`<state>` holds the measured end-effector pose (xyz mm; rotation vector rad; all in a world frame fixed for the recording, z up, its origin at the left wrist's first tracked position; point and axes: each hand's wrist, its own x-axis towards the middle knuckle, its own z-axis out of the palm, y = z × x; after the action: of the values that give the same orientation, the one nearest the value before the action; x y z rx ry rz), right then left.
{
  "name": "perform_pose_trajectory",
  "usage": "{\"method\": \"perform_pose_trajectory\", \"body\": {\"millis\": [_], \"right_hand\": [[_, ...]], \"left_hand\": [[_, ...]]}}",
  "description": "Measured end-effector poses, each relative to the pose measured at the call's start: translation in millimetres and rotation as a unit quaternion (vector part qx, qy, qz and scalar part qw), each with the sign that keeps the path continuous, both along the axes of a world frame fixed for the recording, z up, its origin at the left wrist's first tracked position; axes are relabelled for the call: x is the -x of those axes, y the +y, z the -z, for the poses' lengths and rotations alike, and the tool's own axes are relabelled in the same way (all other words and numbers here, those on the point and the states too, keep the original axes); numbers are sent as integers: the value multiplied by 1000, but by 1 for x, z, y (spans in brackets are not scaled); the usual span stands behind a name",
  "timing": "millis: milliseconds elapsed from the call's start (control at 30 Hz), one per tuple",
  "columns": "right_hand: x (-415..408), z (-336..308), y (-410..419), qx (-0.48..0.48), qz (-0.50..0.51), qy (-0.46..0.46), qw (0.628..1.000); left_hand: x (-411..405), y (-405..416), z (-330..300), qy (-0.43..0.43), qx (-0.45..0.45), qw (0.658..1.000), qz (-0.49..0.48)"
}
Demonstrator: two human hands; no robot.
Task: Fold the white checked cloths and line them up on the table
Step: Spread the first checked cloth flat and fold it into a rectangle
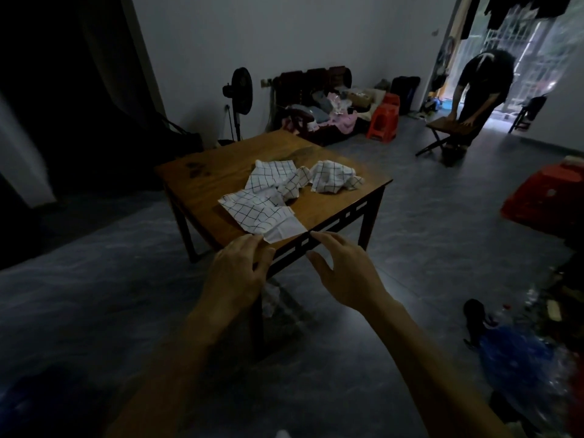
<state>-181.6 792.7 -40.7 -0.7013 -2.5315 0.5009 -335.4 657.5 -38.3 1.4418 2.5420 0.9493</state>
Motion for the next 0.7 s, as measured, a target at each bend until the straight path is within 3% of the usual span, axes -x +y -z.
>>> {"method": "perform_pose_trajectory", "body": {"millis": [233, 700], "right_hand": [[95, 9, 85, 17, -23, -55, 998], [203, 67, 235, 80, -60, -111, 989]], "left_hand": [[89, 89, 25, -76, 10, 997, 10], [189, 212, 80, -68, 76, 993, -59]]}}
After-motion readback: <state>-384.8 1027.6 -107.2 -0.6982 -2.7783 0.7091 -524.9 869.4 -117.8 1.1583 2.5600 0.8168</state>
